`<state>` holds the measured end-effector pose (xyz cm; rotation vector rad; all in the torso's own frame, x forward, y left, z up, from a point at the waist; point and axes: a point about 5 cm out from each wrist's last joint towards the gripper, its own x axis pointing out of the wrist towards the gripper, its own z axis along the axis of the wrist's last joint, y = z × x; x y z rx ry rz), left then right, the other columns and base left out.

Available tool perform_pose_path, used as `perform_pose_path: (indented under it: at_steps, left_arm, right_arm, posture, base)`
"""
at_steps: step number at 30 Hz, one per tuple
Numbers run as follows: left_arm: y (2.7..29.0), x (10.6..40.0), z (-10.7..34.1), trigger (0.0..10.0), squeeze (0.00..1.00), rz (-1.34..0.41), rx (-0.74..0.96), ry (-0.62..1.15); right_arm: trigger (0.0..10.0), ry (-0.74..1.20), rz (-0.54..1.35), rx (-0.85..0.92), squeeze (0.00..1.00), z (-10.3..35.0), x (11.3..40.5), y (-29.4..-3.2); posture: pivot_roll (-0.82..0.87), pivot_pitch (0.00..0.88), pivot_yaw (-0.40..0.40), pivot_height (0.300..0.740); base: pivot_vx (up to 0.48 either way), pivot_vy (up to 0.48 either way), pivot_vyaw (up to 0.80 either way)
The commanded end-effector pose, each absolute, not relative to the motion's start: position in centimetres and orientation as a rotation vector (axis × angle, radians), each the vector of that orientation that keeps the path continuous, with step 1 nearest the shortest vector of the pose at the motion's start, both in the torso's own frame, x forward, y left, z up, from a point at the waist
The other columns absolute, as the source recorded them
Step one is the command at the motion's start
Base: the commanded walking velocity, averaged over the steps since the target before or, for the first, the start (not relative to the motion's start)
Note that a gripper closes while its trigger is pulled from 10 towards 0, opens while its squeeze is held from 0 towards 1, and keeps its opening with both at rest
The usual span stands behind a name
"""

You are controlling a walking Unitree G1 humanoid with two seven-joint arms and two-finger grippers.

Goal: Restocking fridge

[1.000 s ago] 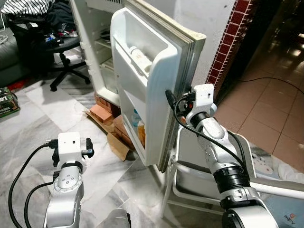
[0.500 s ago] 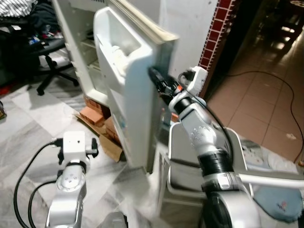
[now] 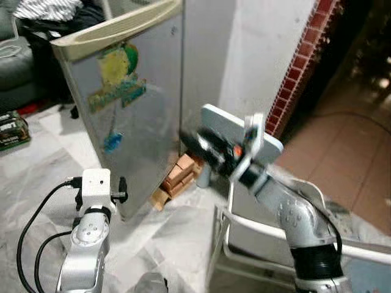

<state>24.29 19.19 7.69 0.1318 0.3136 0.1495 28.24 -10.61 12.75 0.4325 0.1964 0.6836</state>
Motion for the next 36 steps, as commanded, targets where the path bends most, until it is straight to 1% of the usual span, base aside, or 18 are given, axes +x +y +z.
perform_pose_path:
  at_steps: [1, 2, 5, 7, 11, 14, 17, 23, 32, 36]
  left_arm:
    - [18.7, 24.6, 7.9, 10.0, 0.00, 0.117, 0.140, 0.298]
    - [18.7, 24.7, 8.1, 10.0, 0.00, 0.105, 0.157, 0.282]
    - [18.9, 24.7, 8.1, 10.0, 0.00, 0.112, 0.161, 0.276]
    - [18.9, 24.6, 8.1, 10.0, 0.00, 0.106, 0.143, 0.275]
    - [18.0, 24.5, 8.4, 10.0, 0.00, 0.031, 0.150, 0.233]
    - [17.6, 24.5, 8.7, 10.0, 0.00, -0.004, 0.148, 0.205]
    - [17.5, 24.5, 8.6, 10.0, 0.00, -0.006, 0.140, 0.208]
    - [17.1, 24.8, 8.9, 10.0, 0.00, -0.041, 0.116, 0.173]
    - [16.5, 25.2, 9.3, 10.0, 0.00, -0.073, 0.109, 0.142]
    - [16.4, 25.2, 9.3, 10.0, 0.00, -0.081, 0.103, 0.136]
  right_arm:
    - [10.0, 0.155, 0.625, 0.348, 0.00, 13.1, 28.5, -10.8]
    - [10.0, 0.139, 0.546, 0.306, 0.00, 12.6, 28.3, -11.3]
    - [10.0, 0.121, 0.397, 0.271, 0.00, 11.8, 28.1, -12.4]
    - [10.0, 0.115, 0.350, 0.238, 0.00, 11.4, 28.0, -12.6]
    - [10.0, 0.119, 0.248, 0.201, 0.00, 10.4, 27.8, -13.5]
    - [10.0, 0.120, 0.216, 0.196, 0.00, 10.1, 27.8, -13.8]
    - [10.0, 0.115, 0.206, 0.186, 0.00, 10.1, 27.9, -13.9]
    - [10.0, 0.095, 0.177, 0.164, 0.00, 10.2, 28.4, -14.3]
    - [10.0, 0.076, 0.200, 0.147, 0.00, 10.5, 29.1, -14.1]
    - [10.0, 0.072, 0.219, 0.151, 0.00, 10.5, 29.1, -13.9]
  posture:
    - [0.13, 0.008, 0.001, 0.740]
    - [0.13, 0.006, -0.004, 0.740]
    - [0.13, 0.004, -0.010, 0.740]
    - [0.13, 0.001, -0.013, 0.740]
    - [0.13, 0.000, -0.013, 0.740]
    - [0.12, 0.000, -0.012, 0.740]
    - [0.12, 0.000, -0.010, 0.740]
    - [0.11, 0.000, -0.007, 0.740]
    - [0.11, 0.000, -0.012, 0.740]
    - [0.11, 0.000, -0.014, 0.740]
  base:
    - [0.000, 0.480, 0.00]
    - [0.000, 0.480, 0.00]
    - [0.000, 0.480, 0.00]
    - [0.000, 0.480, 0.00]
    - [0.000, 0.480, 0.00]
    - [0.000, 0.480, 0.00]
    - [0.000, 0.480, -0.56]
    - [0.000, 0.480, -0.80]
    - [0.000, 0.480, -0.78]
    - [0.000, 0.480, 0.00]
